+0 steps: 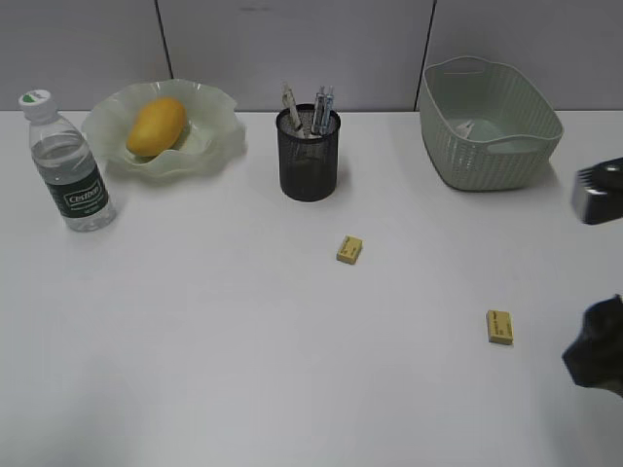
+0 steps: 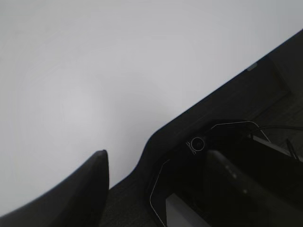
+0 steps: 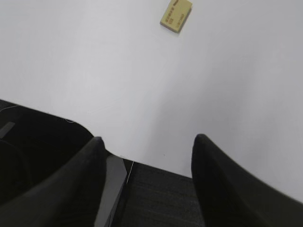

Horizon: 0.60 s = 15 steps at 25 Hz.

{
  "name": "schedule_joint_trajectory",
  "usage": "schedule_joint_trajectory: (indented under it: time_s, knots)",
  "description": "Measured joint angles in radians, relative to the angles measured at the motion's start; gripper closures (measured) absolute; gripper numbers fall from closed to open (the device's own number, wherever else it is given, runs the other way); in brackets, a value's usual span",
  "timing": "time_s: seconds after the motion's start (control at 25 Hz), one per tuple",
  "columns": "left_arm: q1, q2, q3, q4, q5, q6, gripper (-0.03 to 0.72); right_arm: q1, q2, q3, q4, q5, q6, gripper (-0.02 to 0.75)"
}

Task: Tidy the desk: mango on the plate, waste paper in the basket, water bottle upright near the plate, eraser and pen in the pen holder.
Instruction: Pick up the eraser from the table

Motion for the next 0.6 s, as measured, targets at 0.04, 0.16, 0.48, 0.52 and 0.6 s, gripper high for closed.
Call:
schedule_joint_trajectory:
  time_s: [0.04,0.16,0.48,0.52,0.6]
  knots:
    - [0.000,0.000,0.000,0.000,0.000,0.000,0.203,0.000,0.053,-0.018,-0.001,-0.013,0.012,0.279]
    - [0.000,0.000,0.000,0.000,0.001,0.000,0.203,-0.001,0.231,-0.067,-0.003,-0.045,0.031,0.292]
    - [0.000,0.000,0.000,-0.001,0.001,0.000,0.203,-0.126,0.562,-0.176,0.018,-0.129,0.005,0.295]
    - [0.000,0.000,0.000,-0.001,0.001,0.000,0.203,-0.149,0.586,-0.182,0.023,-0.133,-0.008,0.295]
    - [0.000,0.000,0.000,-0.001,0.001,0.000,0.203,-0.213,0.616,-0.183,0.046,-0.143,-0.041,0.295]
